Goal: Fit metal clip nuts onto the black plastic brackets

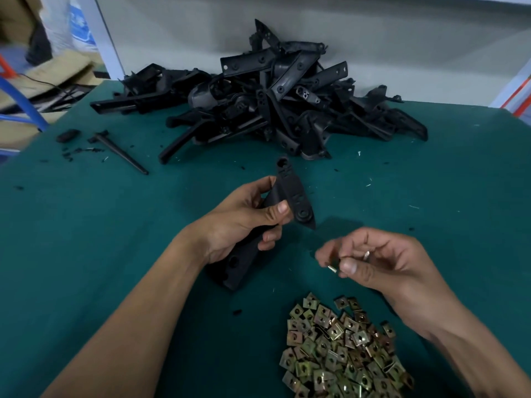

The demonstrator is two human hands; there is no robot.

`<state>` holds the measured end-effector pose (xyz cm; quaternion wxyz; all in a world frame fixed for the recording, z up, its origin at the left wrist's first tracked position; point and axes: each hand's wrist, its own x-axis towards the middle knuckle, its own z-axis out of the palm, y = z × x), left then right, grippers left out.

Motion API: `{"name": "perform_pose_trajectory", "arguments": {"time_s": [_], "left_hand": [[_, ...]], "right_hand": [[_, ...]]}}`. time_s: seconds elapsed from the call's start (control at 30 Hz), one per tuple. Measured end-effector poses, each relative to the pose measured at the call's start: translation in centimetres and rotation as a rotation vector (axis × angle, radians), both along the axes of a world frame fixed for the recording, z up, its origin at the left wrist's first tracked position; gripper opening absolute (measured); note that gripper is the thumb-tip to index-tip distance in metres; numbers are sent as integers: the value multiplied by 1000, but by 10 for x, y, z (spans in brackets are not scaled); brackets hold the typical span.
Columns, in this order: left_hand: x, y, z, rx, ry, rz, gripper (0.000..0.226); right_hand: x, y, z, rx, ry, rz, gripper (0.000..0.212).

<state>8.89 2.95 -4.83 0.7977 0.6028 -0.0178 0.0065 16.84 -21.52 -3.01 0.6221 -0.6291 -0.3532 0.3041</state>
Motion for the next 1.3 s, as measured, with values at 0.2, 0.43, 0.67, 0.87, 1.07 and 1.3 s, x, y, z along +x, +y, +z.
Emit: {"name": "perform_pose_trajectory", "arguments": {"time_s": [0.2,0.43,0.67,0.87,1.07,1.3], "left_hand": [[1,3,-3,-9,3,-29,18],[2,4,-5,-21,-41,-32,6],[5,6,-4,-200,83,-54,20],[5,4,-1,-210,118,-45,27],[3,5,0,-190,142,-56,28],[4,5,1,-168,159,-40,27]], "right_hand": [[4,-1,2,41,57,-68,38],[10,13,-10,142,313,-221,24],[26,54,-10,289,453,-314,21],[33,56,-13,290,454,-187,17],[36,52,-11,242,447,-41,12],[34,52,-16,270,401,-89,13]]}}
